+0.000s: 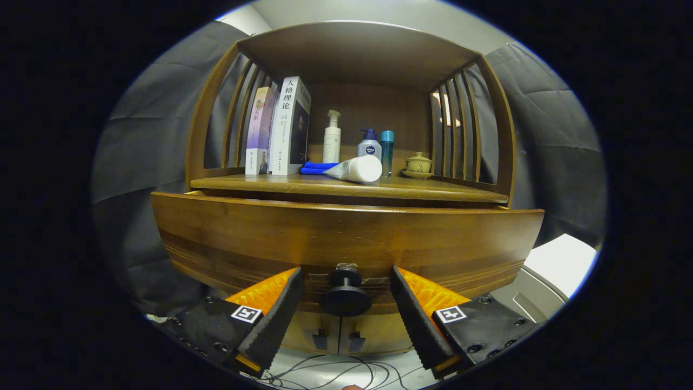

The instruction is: Pull open the drawer, take out the items inside it, and place them on the countertop above the cabinet.

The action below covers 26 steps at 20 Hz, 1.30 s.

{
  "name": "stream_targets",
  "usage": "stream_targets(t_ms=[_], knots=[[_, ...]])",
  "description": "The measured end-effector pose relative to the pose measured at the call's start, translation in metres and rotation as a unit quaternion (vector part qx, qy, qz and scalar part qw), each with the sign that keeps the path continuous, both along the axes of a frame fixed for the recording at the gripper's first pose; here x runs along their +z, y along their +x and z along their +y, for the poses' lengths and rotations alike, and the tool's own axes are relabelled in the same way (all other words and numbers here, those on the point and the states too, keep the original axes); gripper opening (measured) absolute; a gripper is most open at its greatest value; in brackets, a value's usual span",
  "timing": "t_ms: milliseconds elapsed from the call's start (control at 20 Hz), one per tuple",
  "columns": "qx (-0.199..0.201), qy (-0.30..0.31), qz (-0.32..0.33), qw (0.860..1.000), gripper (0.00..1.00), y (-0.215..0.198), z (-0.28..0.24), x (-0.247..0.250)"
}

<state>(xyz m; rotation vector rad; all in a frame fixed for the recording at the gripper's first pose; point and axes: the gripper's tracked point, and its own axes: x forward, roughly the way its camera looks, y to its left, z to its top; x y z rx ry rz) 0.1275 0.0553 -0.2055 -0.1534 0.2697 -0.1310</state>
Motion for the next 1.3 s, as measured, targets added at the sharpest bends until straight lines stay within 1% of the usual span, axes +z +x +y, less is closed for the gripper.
stream_targets(t_ms=[200, 650, 850, 950, 1100, 1300], knots=[[0.004, -0.011, 0.000, 1.000, 1.00, 0.023, -0.006, -0.003], [-0.002, -0.008, 0.003, 1.000, 1.00, 0.063, -0.009, -0.006], [0.002, -0.018, -0.004, 1.000, 0.98, 0.063, -0.006, -0.007], [0.003, -0.005, -0.002, 1.000, 0.98, 0.057, -0.008, -0.002], [0.004, 0.011, -0.025, 1.000, 0.98, 0.041, -0.012, 0.034], [0.016, -0.003, -0.064, 0.998, 0.98, 0.005, -0.019, 0.094]])
